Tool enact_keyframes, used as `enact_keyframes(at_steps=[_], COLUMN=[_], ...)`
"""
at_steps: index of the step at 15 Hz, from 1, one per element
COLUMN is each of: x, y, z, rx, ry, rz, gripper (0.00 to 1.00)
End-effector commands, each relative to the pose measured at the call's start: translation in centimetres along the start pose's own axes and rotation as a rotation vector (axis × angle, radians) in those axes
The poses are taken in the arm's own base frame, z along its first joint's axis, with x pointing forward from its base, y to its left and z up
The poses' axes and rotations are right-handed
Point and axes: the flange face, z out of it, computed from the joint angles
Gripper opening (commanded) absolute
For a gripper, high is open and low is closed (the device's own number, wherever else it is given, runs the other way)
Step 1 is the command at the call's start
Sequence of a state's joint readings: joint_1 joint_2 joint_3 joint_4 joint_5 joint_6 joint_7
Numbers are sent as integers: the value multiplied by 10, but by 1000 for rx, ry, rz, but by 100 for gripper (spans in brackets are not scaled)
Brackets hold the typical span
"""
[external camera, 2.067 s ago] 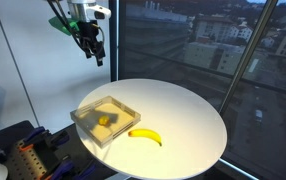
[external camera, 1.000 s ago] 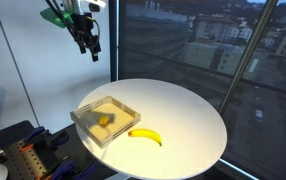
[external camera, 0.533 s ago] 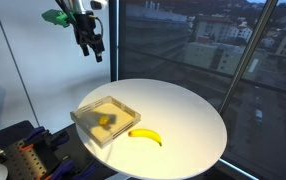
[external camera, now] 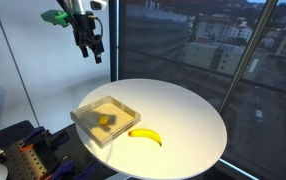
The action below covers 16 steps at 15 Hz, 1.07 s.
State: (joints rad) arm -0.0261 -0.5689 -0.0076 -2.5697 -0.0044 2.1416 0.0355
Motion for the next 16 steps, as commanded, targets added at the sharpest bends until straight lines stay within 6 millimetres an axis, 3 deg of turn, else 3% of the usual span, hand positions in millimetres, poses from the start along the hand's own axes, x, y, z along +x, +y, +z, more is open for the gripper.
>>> enact_keyframes(at_steps=[1, 16], x=[-7, -11], y=[0, -2], z=[-2, 7], rx=[5, 2], ry=[-48, -104], rz=[-4, -3], gripper=[100, 100])
